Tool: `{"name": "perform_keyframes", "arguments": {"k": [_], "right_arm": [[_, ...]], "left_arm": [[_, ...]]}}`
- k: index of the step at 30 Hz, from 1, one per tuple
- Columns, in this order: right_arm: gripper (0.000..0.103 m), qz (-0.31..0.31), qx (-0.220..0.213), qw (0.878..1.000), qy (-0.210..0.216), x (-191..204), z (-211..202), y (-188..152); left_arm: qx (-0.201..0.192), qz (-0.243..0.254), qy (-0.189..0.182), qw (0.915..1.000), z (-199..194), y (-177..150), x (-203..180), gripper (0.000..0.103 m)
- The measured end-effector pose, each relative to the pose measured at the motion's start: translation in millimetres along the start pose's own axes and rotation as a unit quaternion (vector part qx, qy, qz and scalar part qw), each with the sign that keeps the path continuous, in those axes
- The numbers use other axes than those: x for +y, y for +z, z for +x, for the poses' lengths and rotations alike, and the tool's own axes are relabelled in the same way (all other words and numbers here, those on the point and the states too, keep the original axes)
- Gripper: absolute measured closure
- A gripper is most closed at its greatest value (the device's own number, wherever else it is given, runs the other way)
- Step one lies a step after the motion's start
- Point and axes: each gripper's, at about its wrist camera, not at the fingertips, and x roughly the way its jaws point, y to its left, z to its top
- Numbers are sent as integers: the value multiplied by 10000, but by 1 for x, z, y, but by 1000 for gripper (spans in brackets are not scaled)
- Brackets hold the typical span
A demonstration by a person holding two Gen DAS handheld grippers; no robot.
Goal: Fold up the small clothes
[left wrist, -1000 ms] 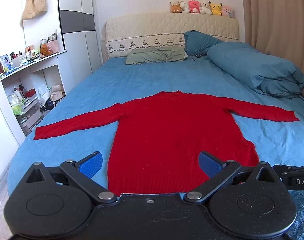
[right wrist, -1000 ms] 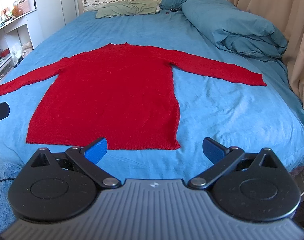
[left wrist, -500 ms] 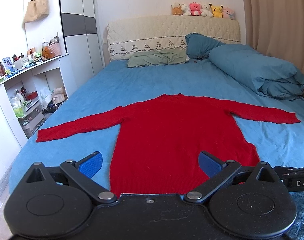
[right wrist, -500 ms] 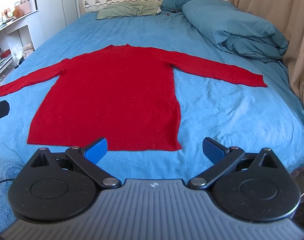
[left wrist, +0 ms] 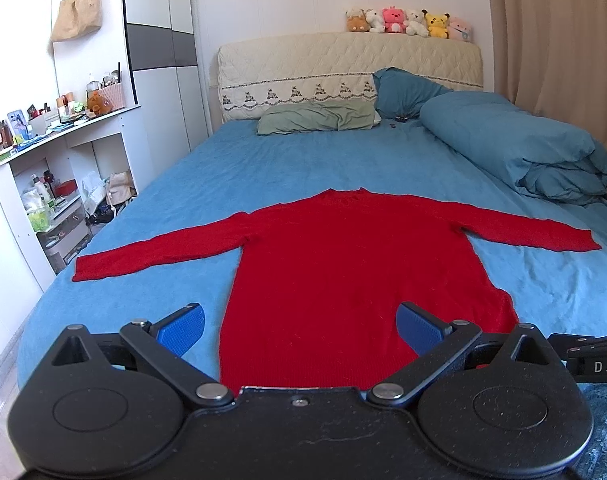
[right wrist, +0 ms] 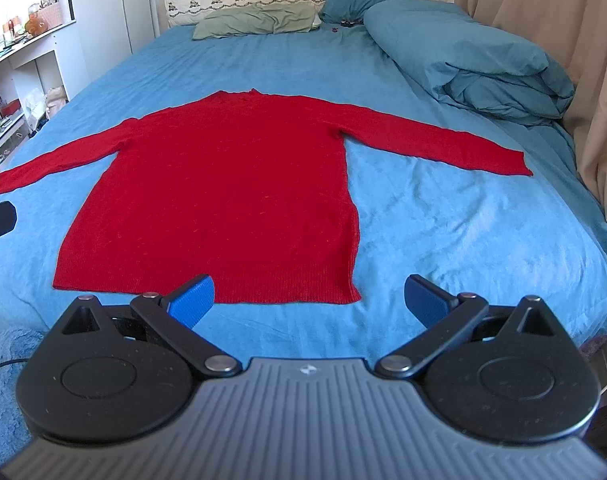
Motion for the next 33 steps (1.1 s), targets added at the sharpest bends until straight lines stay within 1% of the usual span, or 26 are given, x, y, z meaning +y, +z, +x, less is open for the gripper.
{"name": "perform_keyframes", "arguments": {"k": [5,8,10,15,17,20,23,26,29,31,33], "right_arm": [[0,58,-21,10000,13,-3,1,3],[0,173,-100,9998,-28,-13,2,13],[0,256,-201,9994,-113,-25,4,23],[0,715,-356,9960,-390,-71,23,51],[0,880,-410,9939,-519,-92,34,63],[0,1096,-465,9903,-711,-126,57,82],[0,1271,-463,9868,-888,-161,89,101],[0,1478,-464,9823,-1051,-196,125,116],[0,1767,-532,9771,-1057,-230,162,122],[0,2016,-573,9723,-1039,-253,188,121],[0,2289,-580,9666,-997,-275,215,117]], "left_arm": [[-56,-2,-4,10000,-1,5,-2,0],[-207,34,-67,9998,2,20,-4,0],[-395,27,-99,9992,5,35,-8,0],[-737,165,-351,9965,26,79,-26,0],[-895,253,-472,9945,39,97,-36,0],[-975,340,-670,9924,66,122,-54,0],[-866,398,-1033,9901,98,143,-71,0],[-746,358,-1093,9906,137,159,-93,0],[-462,352,-1205,9910,184,169,-113,0],[-198,387,-1290,9907,220,172,-126,0],[76,476,-1279,9906,257,171,-142,0]]}}
